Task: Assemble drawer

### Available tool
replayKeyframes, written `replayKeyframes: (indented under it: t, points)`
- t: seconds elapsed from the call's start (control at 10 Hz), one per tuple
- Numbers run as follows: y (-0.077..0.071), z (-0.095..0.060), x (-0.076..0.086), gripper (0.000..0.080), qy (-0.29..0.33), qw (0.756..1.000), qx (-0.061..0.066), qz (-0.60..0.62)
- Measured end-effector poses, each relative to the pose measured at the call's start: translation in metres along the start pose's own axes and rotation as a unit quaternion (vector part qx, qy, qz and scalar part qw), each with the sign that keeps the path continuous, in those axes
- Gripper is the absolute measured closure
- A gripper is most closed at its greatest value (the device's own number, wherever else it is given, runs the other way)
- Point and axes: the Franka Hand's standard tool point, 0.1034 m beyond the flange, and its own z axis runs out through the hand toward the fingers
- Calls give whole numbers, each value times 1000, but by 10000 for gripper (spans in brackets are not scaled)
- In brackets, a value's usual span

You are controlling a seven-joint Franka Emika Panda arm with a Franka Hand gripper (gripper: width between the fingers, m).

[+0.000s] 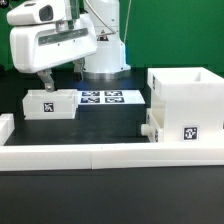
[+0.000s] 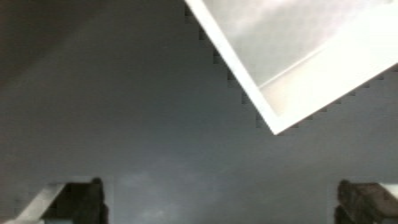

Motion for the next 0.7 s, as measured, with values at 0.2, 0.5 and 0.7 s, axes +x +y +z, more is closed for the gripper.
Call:
replayKeyframes:
  t: [0.2,0.5,0.7]
  points:
    - [-11,0,-9,150,1,993,-10,119]
    - [-24,8,-19,150,-3,970,-6,241]
    - [-29,12,-24,150,1,957,-6,289]
